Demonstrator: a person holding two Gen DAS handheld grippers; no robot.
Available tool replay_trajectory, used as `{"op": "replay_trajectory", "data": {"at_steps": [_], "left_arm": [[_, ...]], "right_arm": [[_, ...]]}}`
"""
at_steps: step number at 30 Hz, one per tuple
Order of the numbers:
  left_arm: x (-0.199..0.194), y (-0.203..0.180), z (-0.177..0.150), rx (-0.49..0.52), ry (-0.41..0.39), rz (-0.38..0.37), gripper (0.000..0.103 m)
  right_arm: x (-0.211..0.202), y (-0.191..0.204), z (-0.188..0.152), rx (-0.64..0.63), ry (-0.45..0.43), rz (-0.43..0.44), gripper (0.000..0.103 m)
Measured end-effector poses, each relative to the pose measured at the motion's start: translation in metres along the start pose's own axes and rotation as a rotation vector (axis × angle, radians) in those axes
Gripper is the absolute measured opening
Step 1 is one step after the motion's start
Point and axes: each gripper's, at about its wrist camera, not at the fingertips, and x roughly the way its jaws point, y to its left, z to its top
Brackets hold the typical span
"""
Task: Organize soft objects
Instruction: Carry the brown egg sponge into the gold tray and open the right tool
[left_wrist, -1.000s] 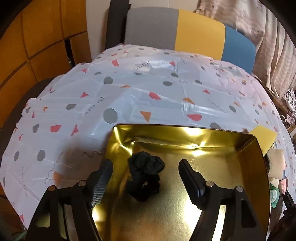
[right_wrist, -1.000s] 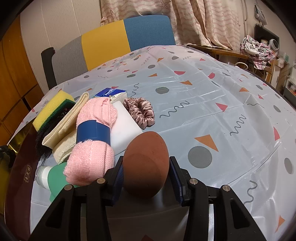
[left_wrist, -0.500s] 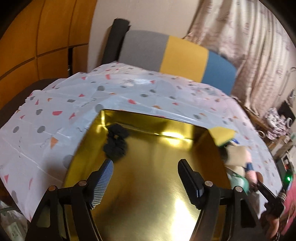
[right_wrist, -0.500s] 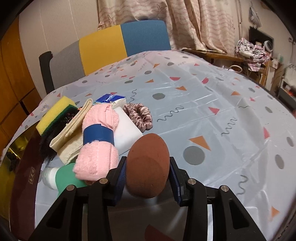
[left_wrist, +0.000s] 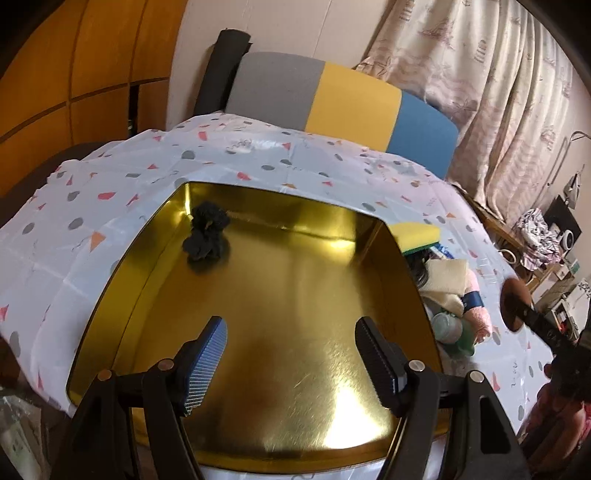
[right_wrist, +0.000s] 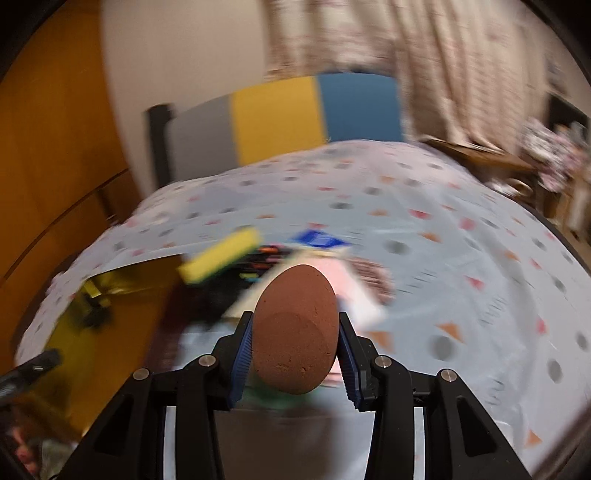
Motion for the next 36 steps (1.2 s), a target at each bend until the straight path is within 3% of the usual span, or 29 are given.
{"op": "replay_trajectory", "data": {"at_steps": [5,9,14,21,26,28,36], "left_arm": [[-0.008,0.006,-0.008,-0.001,-0.003,0.027,0.073],[-0.011,0.017,-0.011,-0.031,-0.005,0.064,0.073],[-0.012,0.03,-0.011,-0.089,-0.018,0.107,0.073],[-0.011,0.042,-0.013,-0.143,-0.034,0.114,0.073],[-0.009,0.048,-0.013,-0.168,-0.029,0.13,0.073],[-0.009,0.051,-0.013,-0.183,-0.028,0.128,0.073],[-0.008,0.051,-0.013,-0.195,-0.02,0.054,0.073]], "right_arm": [[0.018,0.08,0.013,-0.157,0.043,0.177,0.043],[0.056,0.144,0.025,-0.227,0.164,0.322,0.043],[0.116,0.194,0.031,-0.236,0.342,0.332,0.043],[0.172,0.245,0.027,-0.324,0.442,0.306,0.043],[0.19,0.262,0.027,-0.336,0.446,0.306,0.049],[0.192,0.264,0.028,-0.331,0.429,0.303,0.059],[0.143,0.236,0.051,-0.236,0.257,0.325,0.076]]}}
